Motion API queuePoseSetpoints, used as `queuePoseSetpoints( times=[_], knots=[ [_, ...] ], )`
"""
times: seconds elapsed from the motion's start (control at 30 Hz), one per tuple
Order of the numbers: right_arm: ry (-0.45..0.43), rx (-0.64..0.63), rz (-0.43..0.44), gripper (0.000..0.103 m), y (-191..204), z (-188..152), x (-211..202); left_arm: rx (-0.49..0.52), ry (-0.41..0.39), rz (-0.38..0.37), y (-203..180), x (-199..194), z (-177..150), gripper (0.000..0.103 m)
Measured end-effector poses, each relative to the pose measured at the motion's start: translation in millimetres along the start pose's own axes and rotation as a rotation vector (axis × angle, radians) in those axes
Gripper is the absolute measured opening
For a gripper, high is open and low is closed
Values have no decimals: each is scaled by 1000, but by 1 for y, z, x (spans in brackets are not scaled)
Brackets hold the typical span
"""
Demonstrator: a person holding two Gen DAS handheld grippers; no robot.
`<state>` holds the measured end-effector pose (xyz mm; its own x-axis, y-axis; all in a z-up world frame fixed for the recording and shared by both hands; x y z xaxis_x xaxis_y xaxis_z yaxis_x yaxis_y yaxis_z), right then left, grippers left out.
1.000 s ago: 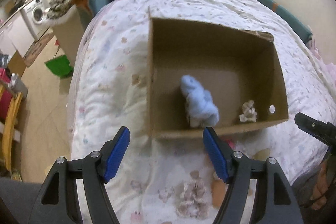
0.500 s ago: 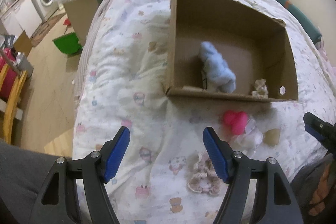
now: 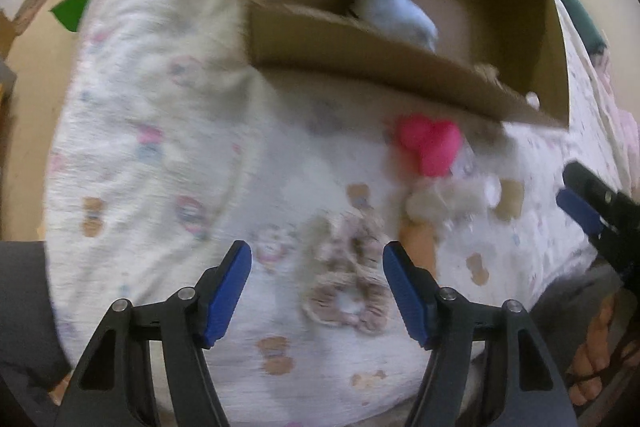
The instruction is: Organize soft objects
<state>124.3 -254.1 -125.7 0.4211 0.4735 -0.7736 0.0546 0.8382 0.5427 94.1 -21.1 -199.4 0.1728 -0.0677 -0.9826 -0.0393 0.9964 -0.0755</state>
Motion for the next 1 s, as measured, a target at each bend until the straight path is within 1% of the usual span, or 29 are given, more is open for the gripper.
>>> queuePoseSetpoints(
  times=[0.07,0.13,0.17,0.23,0.27,0.37,0.4,0.43,0.47,0.53,0.57,0.6,0.67,0.7,0.73,0.8,0.83,0.87,0.9,1.0],
  knots=[
    [11,8,-4,74,-2,-1,3,38,15,10,-10,7,-5,66],
    [29,21,-23,74,-7,-3,6,78,29,43,-16,15,-9,66],
    [38,39,-26,74,-11,-3,9,88,31,55,-17,18,-10,63],
    [51,91,-20,74,-20,-3,13,107,35,64,-22,22,-12,52],
    [57,110,-26,74,-25,-3,16,119,33,70,-24,24,-13,50],
    [96,139,-65,74,-36,-4,27,145,28,89,-27,27,-13,39],
    [119,146,-76,74,-39,-6,33,148,26,92,-28,28,-13,33],
    [134,147,-87,74,-41,-8,37,149,24,92,-29,29,-13,28],
    [142,145,-103,74,-42,-9,39,152,23,92,-30,29,-13,26],
    [156,126,-124,73,-42,-11,45,154,18,95,-32,29,-12,18],
    [163,112,-130,72,-40,-11,47,153,18,95,-32,29,-12,16],
    [167,96,-137,69,-38,-11,49,152,18,94,-33,29,-12,14],
    [180,67,-159,53,-37,-13,54,149,11,97,-35,27,-10,13],
    [188,61,-166,50,-38,-14,56,144,7,99,-31,24,-7,13],
    [190,59,-169,42,-38,-15,57,137,2,104,-27,22,-3,12],
    [188,45,-168,36,-38,-14,57,119,-6,109,-21,19,5,12],
    [183,34,-173,29,-37,-13,57,111,-11,114,-18,17,7,12],
    [177,30,-174,15,-37,-12,56,105,-14,119,-16,16,9,12],
    [171,30,-173,9,-37,-11,55,93,-19,124,-12,14,10,12],
    [155,34,-153,8,-35,-8,50,67,-34,134,-5,10,16,12]
  ],
)
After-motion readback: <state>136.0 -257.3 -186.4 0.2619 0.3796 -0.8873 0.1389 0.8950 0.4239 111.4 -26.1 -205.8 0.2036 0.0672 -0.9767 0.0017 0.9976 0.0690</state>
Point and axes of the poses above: each gripper's, at about its wrist camera, not at the fingertips, and x roughly the way its jaws point, y to its left, z to its top, the point moved 9 cm from there along x, roughly the way its jaws point, and after that the axes turned 9 degrees about z, right-handed, at the moved point
